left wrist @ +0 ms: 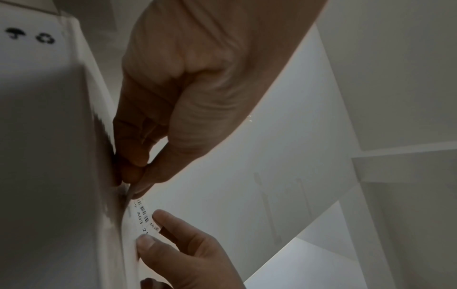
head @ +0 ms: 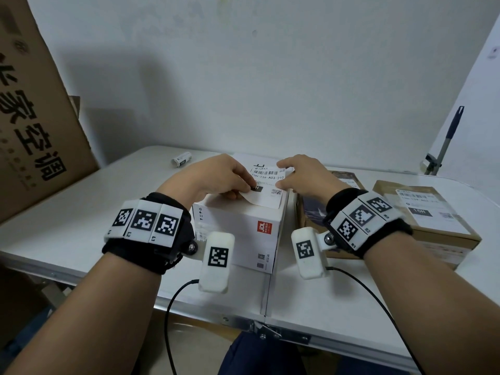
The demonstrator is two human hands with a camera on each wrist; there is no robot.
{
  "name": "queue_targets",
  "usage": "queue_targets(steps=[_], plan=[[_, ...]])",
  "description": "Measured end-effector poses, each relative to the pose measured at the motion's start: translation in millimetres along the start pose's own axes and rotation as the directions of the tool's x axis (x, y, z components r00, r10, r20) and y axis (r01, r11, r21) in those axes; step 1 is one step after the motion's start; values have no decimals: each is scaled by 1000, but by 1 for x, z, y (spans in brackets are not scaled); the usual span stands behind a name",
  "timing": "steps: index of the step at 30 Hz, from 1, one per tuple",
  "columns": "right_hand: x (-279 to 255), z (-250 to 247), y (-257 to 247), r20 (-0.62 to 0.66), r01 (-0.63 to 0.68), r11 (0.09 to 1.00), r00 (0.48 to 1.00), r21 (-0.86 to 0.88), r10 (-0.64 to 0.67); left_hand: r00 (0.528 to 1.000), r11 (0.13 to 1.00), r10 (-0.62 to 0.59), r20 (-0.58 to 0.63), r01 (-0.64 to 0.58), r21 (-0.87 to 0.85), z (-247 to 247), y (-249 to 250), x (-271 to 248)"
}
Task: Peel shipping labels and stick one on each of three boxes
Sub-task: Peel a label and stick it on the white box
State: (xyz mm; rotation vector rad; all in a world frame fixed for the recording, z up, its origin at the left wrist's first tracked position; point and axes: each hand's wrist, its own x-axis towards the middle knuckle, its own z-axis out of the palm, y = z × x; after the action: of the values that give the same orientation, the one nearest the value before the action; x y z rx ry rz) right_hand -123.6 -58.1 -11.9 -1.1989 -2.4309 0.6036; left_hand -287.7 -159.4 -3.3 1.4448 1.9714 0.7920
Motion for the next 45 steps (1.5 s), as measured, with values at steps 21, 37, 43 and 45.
queue_targets(steps=[21,37,43,45], plan=[[-1,10,10,-93,46,996,995,73,-40,981,791,195,14,-166,590,5,23,-1],[-3,18,18,-213,107,986,974,129,-78,966,782,212,145,-257,569,22,18,7],[-13,25,35,-176,84,987,983,139,-58,972,850,213,96,-233,472,28,8,5],[-14,22,45,-171,75,991,984,115,-54,977,859,197,80,-211,466,28,5,5]])
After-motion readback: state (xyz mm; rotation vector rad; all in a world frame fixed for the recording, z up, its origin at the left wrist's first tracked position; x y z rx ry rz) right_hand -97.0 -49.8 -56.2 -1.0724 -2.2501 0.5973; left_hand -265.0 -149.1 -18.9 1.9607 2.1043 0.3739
